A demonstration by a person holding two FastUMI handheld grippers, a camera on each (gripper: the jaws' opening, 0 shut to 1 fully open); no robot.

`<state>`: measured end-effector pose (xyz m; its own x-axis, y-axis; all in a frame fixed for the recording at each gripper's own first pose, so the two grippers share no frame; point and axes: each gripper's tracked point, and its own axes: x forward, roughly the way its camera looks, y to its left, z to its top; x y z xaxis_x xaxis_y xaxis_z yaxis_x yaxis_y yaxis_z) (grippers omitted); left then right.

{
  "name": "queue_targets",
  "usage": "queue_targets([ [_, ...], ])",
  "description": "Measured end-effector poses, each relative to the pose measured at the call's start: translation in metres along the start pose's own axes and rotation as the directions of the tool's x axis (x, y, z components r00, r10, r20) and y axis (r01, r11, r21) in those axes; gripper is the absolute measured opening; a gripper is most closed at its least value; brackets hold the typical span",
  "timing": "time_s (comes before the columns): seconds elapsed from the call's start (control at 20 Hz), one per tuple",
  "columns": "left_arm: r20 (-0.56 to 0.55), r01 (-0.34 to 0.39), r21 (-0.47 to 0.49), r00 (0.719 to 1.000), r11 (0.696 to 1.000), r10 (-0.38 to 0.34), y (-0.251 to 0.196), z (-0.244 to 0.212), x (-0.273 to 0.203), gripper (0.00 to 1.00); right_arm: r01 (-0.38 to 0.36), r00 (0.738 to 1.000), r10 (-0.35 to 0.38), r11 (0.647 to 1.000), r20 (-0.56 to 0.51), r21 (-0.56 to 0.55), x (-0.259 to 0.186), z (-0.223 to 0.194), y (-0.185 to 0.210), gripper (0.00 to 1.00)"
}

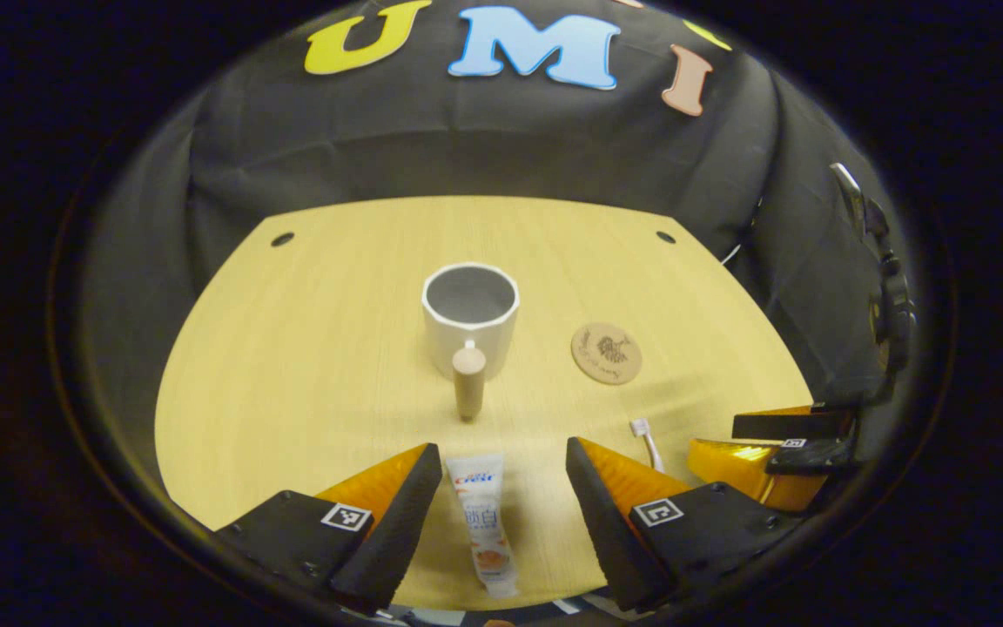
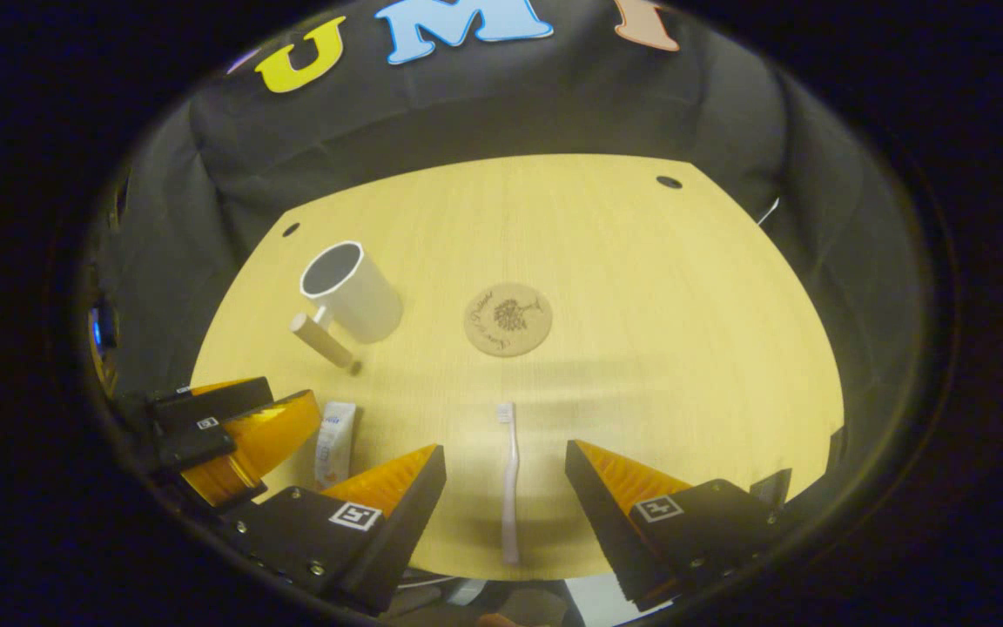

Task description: Put the toothbrush and toothpaste on the desktop into the cup, then pick up the cup and place it on the coaster on the desktop.

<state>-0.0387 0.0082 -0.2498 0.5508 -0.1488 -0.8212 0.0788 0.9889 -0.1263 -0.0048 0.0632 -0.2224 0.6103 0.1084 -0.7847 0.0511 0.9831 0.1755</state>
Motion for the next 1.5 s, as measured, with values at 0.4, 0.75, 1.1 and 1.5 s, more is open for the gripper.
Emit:
queue_targets([
  [0.4, -0.287, -0.034, -0.063, 0.958, 0.997, 0.015, 0.015, -0.055, 0.023, 0.95, 0.005, 0.984, -0.004, 1.000, -0.178, 0.005, 0.027, -0.032, 0.000, 0.90],
  [0.75, -0.404, -0.043, -0.099, 0.915, 0.994, -0.001, 0.019, -0.084, 0.033, 0.95, -0.001, 0.959, 0.002, 1.000, -0.282, 0.005, 0.049, -0.050, 0.003, 0.90],
  [1.1, -0.430, -0.043, -0.077, 0.903, 0.996, 0.006, 0.021, -0.092, 0.040, 0.78, 0.011, 0.945, -0.014, 1.000, -0.326, -0.013, 0.060, -0.061, 0.004, 0.78],
  [1.5, -0.423, -0.058, -0.053, 0.906, 0.997, 0.030, 0.028, -0.090, 0.042, 0.42, 0.042, 0.934, -0.061, 0.997, -0.351, -0.062, 0.057, -0.067, -0.004, 0.35],
])
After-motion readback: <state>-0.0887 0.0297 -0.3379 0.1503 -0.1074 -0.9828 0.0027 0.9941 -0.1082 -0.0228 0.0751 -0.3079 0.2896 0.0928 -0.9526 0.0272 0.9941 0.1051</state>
